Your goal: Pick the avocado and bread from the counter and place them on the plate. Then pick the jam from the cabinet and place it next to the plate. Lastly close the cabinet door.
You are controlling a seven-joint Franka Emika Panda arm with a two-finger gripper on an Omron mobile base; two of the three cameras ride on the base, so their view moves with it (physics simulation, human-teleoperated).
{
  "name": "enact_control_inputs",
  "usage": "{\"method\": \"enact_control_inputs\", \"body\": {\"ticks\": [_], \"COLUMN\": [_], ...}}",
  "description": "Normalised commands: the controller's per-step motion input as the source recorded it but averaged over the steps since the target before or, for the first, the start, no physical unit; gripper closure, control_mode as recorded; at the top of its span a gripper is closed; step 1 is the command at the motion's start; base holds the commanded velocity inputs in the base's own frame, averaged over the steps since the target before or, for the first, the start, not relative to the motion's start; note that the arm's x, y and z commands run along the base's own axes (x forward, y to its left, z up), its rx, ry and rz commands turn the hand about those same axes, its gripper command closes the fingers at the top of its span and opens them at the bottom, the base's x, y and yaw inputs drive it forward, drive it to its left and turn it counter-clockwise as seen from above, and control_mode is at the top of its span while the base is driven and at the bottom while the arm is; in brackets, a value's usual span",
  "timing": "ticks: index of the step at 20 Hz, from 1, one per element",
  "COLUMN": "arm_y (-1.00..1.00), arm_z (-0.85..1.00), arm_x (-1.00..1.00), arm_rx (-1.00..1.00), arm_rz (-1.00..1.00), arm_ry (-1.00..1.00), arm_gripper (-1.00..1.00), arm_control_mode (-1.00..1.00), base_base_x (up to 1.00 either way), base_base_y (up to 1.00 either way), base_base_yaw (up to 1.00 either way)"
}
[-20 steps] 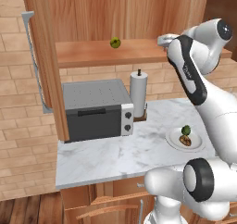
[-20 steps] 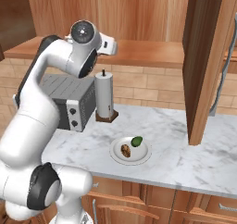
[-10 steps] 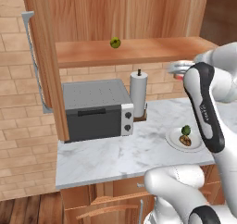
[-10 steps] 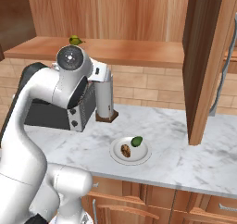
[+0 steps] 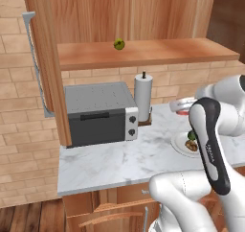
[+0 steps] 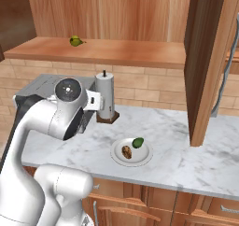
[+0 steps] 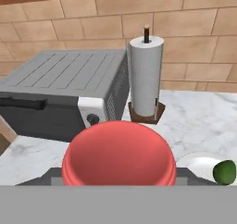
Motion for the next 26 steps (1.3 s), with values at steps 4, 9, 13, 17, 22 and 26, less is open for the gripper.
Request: {"method": "enact_control_inputs", "body": {"ticks": [4, 9, 13, 17, 22, 26], "arm_y": [0.23, 0.13, 0.0, 0.0, 0.0, -0.03], "arm_z": [-0.64, -0.65, -0.57, -0.48, -0.28, -0.22], "arm_x": [0.06, 0.24, 0.3, 0.34, 0.15, 0.17], "arm_rx": [-0.05, -0.07, -0.09, -0.07, -0.02, 0.0], "arm_rz": [0.1, 0.1, 0.07, 0.04, 0.04, 0.04], "arm_ry": [0.08, 0.13, 0.07, 0.01, 0.0, 0.0], "arm_gripper": [1.0, 1.0, 1.0, 1.0, 1.0, 1.0], "arm_control_mode": [-1.0, -1.0, -1.0, -1.0, -1.0, -1.0], "base_base_x": [0.0, 0.0, 0.0, 0.0, 0.0, 0.0], "base_base_y": [0.0, 0.0, 0.0, 0.0, 0.0, 0.0], "base_base_yaw": [0.0, 0.0, 0.0, 0.0, 0.0, 0.0]}}
